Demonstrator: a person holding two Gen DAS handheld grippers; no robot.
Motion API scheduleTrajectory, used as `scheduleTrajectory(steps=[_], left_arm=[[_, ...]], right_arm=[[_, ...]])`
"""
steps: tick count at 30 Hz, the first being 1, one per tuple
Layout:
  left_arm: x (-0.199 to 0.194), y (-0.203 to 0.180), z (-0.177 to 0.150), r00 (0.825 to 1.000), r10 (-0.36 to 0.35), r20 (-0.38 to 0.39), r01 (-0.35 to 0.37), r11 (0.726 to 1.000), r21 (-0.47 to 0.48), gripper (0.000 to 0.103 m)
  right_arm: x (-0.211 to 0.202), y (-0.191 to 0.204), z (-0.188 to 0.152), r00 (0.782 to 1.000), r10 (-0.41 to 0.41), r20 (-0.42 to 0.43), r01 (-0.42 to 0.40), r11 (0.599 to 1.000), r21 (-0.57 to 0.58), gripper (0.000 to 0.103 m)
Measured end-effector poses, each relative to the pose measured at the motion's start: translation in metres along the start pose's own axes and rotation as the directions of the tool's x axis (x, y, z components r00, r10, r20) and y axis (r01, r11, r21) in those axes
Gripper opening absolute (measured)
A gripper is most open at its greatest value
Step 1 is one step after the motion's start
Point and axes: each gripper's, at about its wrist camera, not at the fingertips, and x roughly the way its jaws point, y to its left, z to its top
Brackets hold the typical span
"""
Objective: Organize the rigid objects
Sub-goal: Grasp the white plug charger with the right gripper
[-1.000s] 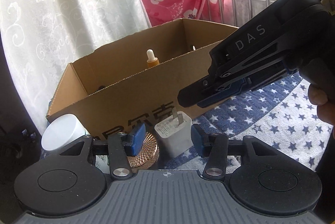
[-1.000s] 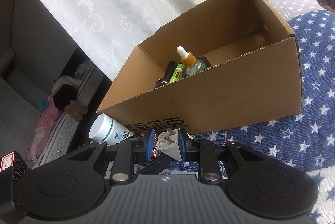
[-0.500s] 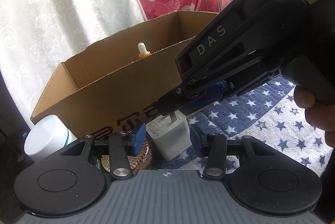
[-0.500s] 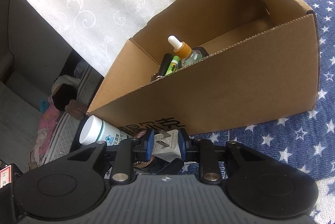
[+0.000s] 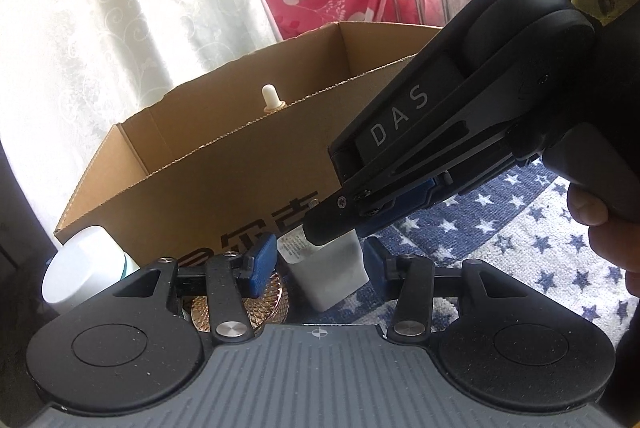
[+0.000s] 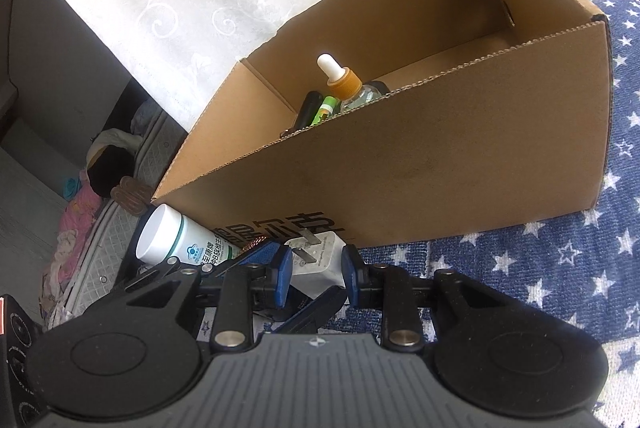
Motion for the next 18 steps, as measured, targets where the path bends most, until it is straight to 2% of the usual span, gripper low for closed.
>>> scheduleTrajectory(steps=[3,6,8,10,13,18], left_arm=[[0.003,0.000,0.001,1.000,0.008,-0.004,-0.008,1.000,0.003,0.047],[0.002,-0.002,0.000,1.000,0.014,0.000,-0.014,1.000,0.006,0.048],[0.001,-0.003,-0.001,1.000,0.016,0.001,-0.016,1.000,0.007,0.048],[-0.002,-0.003,-0.001,1.000,0.015,0.002,-0.015,1.000,0.003,0.048],[-0.007,-0.003,0.000,1.000,-0.007,0.010,0.007,1.000,-0.009,0.047],[-0.013,-0.001,0.000,0.999,-0.035,0.019,0.035,0.999,-0.025,0.047]], right_arm=[[0.007,0.003,0.001,1.000,-0.006,-0.003,0.006,1.000,-0.006,0.042],[0.014,0.004,0.000,1.000,-0.021,0.007,0.021,1.000,-0.011,0.045],[0.015,0.001,0.000,1.000,-0.019,0.024,0.019,1.000,-0.004,0.044],[0.014,-0.001,-0.001,0.999,-0.018,0.037,0.017,1.000,0.004,0.036],[0.008,-0.003,-0.002,0.999,-0.020,0.049,0.020,1.000,0.004,0.032],[-0.002,0.001,-0.003,0.998,-0.048,0.051,0.050,0.998,-0.031,0.028]])
